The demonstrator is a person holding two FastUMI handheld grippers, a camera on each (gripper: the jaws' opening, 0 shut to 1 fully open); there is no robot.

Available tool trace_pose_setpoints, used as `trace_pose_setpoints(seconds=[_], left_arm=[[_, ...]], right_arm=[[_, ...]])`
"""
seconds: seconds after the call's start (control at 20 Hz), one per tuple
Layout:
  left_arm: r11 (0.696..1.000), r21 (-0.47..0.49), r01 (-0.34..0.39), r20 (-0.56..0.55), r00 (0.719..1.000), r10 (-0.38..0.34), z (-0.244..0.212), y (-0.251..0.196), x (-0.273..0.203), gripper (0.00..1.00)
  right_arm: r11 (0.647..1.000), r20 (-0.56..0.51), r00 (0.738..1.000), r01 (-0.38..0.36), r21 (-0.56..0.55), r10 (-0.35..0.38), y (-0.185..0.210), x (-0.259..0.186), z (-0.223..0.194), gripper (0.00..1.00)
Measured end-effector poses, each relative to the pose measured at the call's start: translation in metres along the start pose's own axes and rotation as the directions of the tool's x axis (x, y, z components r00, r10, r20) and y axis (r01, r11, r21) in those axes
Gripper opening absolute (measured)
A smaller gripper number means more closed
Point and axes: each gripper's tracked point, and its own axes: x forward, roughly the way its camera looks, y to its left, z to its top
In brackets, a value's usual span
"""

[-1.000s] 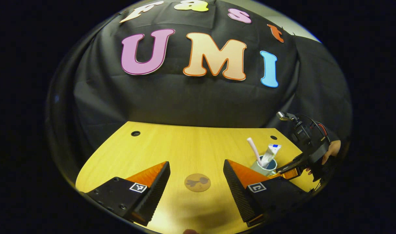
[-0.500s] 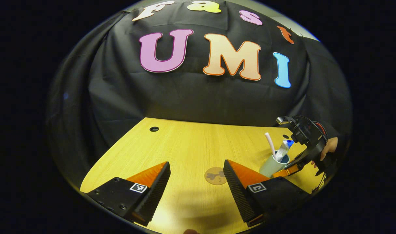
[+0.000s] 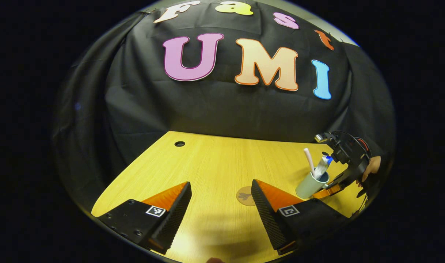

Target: Put the toothbrush and toothpaste on the desktop into the cup, then pick up the cup and place it on the coaster on the desktop.

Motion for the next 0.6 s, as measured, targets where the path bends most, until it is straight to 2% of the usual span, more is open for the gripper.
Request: trace_pose_setpoints(seconds=[0.05,0.15,0.25,0.3,0.35,0.4,0.5,0.6], left_arm=[[1.0,-0.001,-0.002,0.0,1.0,0.002,0.0,0.002,-0.001,0.95],[1.0,-0.006,-0.004,-0.004,1.0,0.004,-0.001,0.005,-0.001,0.95],[1.0,-0.009,-0.006,-0.007,1.0,0.006,-0.001,0.007,-0.002,0.95],[1.0,-0.009,-0.008,-0.008,1.0,0.007,-0.001,0.009,-0.001,0.95],[1.0,-0.008,-0.008,-0.007,1.0,0.008,0.0,0.01,-0.001,0.95],[1.0,-0.008,-0.011,-0.008,1.0,0.011,-0.001,0.014,-0.003,0.95],[1.0,-0.01,-0.02,-0.011,1.0,0.019,-0.004,0.023,-0.004,0.95],[0.999,-0.017,-0.029,-0.012,1.0,0.029,-0.005,0.032,-0.007,0.95]], right_arm=[[1.0,0.02,1.0,-0.015,0.002,0.015,0.002,0.0,0.003,0.3],[0.999,0.041,0.998,-0.046,0.013,0.045,0.003,0.002,0.003,0.27],[0.998,0.053,0.997,-0.055,-0.012,0.056,0.003,0.002,0.005,0.3],[0.998,0.056,0.997,-0.054,-0.024,0.056,0.004,0.001,0.007,0.27],[0.997,0.06,0.996,-0.062,-0.036,0.065,0.005,0.0,0.009,0.3],[0.996,0.064,0.995,-0.073,-0.045,0.076,0.006,0.0,0.01,0.27],[0.994,0.076,0.993,-0.088,-0.062,0.093,0.005,0.001,0.01,0.3],[0.991,0.085,0.991,-0.098,-0.086,0.105,0.006,0.001,0.012,0.27]])
